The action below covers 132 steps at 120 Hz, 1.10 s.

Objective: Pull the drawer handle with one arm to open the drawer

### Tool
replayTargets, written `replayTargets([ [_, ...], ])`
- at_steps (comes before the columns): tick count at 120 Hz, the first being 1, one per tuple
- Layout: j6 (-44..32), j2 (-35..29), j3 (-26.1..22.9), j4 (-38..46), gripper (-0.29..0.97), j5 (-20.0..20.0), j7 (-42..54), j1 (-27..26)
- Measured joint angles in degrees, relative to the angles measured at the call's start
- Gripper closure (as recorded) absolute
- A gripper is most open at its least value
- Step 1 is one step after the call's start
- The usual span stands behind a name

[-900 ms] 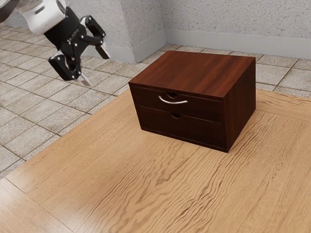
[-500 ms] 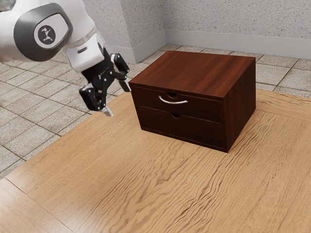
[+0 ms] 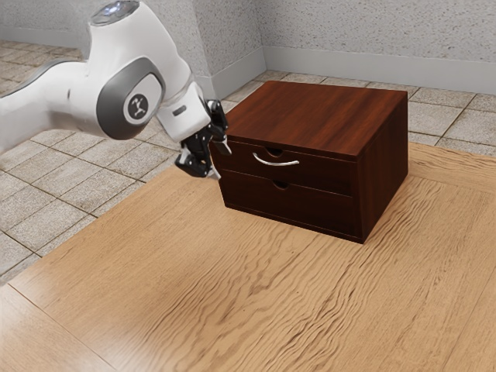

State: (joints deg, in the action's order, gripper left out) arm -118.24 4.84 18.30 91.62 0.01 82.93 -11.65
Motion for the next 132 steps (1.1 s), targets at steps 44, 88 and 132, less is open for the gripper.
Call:
replayTargets([
  [44,-5.36,5.02,0.16,-2.38,0.44,-0.7,-0.94,0.61],
  [88,-6.34,5.92,-0.21,-2.51,0.46,-1.65,-1.51,0.68],
  [132,-6.52,8.96,-1.72,-4.64,0.49,-2.52,-1.82,0.53],
])
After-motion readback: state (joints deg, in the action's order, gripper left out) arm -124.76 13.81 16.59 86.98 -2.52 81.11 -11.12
